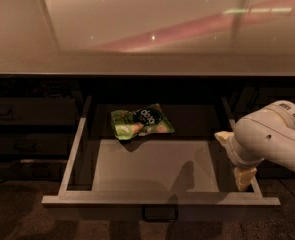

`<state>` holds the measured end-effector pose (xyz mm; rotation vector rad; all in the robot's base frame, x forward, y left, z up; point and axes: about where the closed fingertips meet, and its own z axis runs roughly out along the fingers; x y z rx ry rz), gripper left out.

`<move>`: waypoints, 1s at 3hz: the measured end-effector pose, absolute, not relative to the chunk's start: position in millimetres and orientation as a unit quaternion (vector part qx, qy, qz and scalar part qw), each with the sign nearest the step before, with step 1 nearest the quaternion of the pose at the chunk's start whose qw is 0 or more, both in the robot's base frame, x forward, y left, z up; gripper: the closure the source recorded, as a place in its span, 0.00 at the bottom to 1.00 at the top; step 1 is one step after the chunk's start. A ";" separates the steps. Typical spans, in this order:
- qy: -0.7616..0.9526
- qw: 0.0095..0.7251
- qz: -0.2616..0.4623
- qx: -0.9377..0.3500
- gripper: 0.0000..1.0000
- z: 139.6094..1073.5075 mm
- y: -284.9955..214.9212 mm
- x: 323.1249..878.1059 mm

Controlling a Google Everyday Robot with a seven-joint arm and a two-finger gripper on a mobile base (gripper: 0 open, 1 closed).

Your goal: Open top drawer

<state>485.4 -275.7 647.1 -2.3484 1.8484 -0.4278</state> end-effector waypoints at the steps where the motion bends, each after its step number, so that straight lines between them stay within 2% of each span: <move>1: 0.594 0.082 -0.117 -0.791 0.00 639.2 -269.3 445.2; 3: 0.589 0.078 -0.108 -0.797 0.00 631.2 -284.2 414.5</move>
Offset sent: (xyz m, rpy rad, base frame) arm -0.1901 -0.0662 -0.0500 0.1283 0.0960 0.2182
